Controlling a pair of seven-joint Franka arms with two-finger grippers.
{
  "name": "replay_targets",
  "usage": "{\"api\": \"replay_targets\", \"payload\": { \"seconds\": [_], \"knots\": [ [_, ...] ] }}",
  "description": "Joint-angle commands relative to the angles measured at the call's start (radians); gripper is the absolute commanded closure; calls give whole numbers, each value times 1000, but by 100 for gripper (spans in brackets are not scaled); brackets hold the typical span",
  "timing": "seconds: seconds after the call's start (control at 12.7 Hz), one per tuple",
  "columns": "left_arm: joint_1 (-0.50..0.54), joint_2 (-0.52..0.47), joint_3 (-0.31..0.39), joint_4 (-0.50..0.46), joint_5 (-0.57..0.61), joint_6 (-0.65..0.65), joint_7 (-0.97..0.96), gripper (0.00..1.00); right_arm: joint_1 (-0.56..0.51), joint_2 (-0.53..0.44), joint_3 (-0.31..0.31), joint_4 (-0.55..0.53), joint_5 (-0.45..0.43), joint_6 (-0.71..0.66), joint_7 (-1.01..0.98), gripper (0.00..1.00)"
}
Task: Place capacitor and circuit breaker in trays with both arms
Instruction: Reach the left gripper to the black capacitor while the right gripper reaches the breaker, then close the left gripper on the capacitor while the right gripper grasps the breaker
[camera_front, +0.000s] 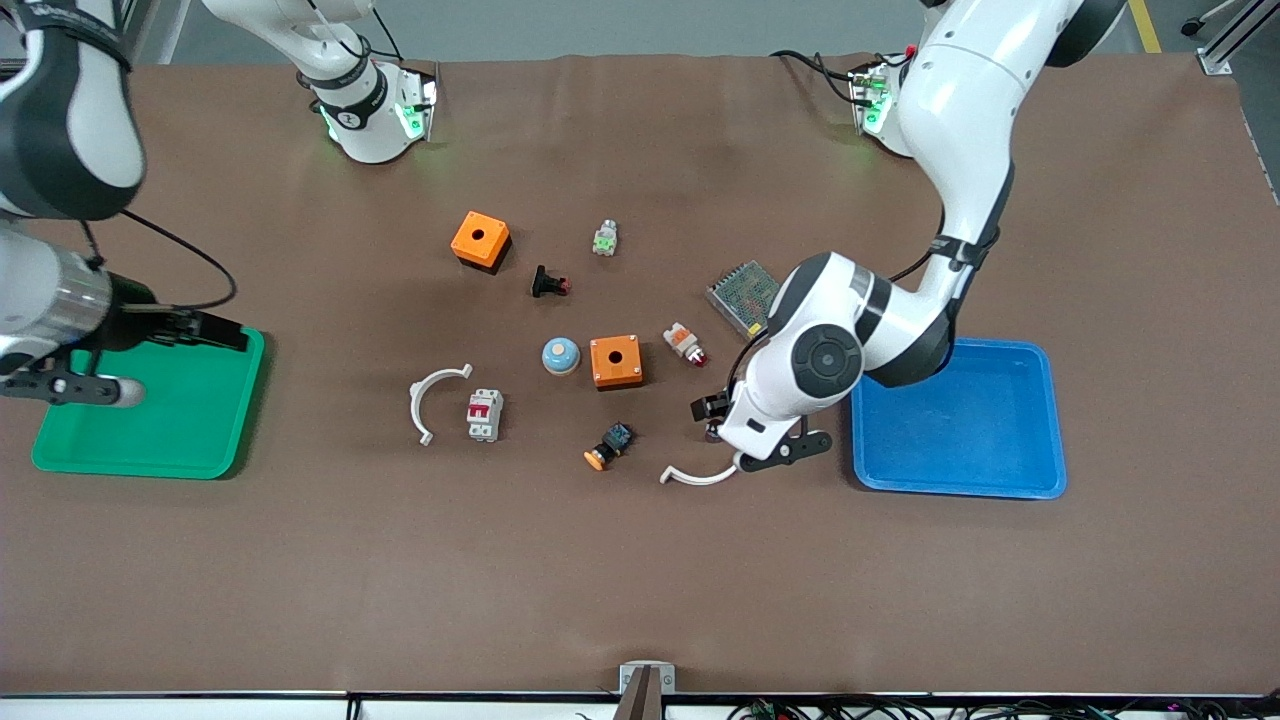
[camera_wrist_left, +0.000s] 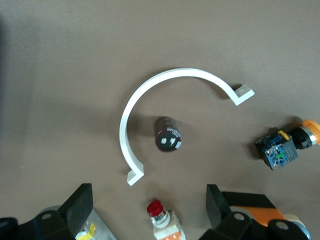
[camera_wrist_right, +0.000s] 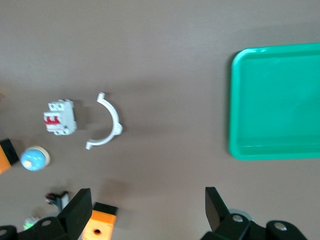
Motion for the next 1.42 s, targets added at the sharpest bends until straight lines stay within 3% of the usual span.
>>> {"api": "replay_targets", "payload": {
  "seconds": [0.0, 0.31, 0.71, 1.02, 1.1, 1.34],
  "knots": [
    [-77, 62, 86, 90, 19, -5, -8, 0, 80, 10, -1, -31, 14, 63, 123, 0],
    [-106, 130, 117, 109, 21, 64, -8, 0, 192, 54, -1, -70, 14, 204, 272, 0],
    [-129, 156, 117, 109, 29, 85, -9, 0, 249, 175, -1, -79, 14, 380, 364, 0],
    [-147, 170, 114, 104, 101, 85, -18, 0, 292, 177, -3, -161, 12, 509, 418, 0],
    [-147, 175, 114, 104, 101, 85, -18, 3, 305, 177, -1, -186, 12, 547, 433, 0],
    [-147, 176, 114, 104, 101, 85, -23, 32, 330, 194, -3, -197, 12, 584, 460, 0]
  ]
}}
